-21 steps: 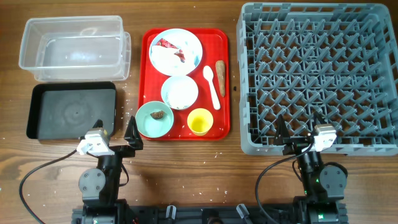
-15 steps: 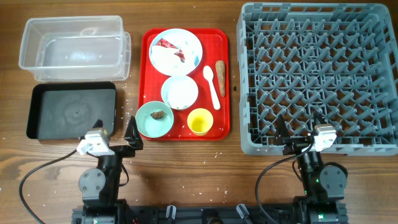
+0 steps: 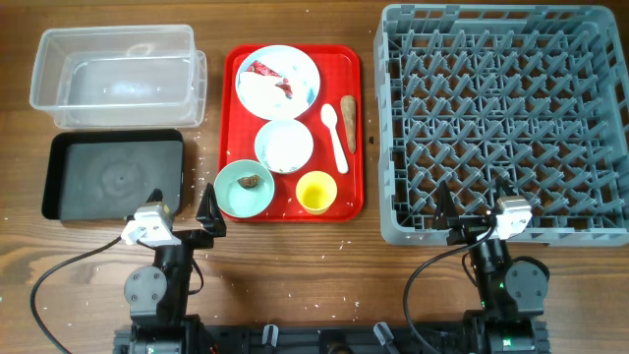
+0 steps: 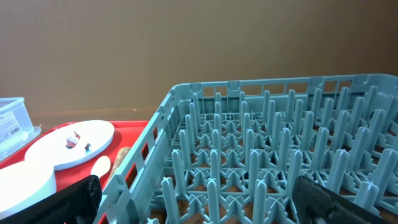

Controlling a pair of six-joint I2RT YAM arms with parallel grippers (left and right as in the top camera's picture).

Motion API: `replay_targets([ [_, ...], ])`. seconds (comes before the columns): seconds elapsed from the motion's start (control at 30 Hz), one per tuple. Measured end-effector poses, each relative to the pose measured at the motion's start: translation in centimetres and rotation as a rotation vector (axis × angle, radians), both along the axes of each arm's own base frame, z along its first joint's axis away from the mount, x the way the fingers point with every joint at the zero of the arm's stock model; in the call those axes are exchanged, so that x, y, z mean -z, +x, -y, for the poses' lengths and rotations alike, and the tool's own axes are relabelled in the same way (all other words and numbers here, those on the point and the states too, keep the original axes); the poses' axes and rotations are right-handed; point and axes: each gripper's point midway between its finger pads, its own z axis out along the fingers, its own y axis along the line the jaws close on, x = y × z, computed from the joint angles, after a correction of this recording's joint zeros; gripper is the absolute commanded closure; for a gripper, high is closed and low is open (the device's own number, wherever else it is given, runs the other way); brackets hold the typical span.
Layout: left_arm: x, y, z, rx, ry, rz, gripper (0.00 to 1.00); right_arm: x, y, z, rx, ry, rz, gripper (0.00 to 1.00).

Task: Sort waste into correct bins and load items into the dishwasher rack

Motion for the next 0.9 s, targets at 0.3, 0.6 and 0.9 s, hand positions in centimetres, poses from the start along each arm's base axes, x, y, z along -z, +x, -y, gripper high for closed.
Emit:
replay_targets([
  [0.3, 0.0, 0.0, 0.0, 0.0, 0.0, 0.0, 0.0, 0.0, 0.0, 0.0, 0.0, 0.0, 0.0, 0.0],
  [0.6, 0.0, 0.0, 0.0, 0.0, 0.0, 0.0, 0.0, 0.0, 0.0, 0.0, 0.0, 0.0, 0.0, 0.0],
  [0.9, -1.5, 0.1, -0.3, -0.015, 0.002, 0.061, 0.0, -2.2, -0.5, -2.0, -0.114, -0.173, 0.092, 0.0],
])
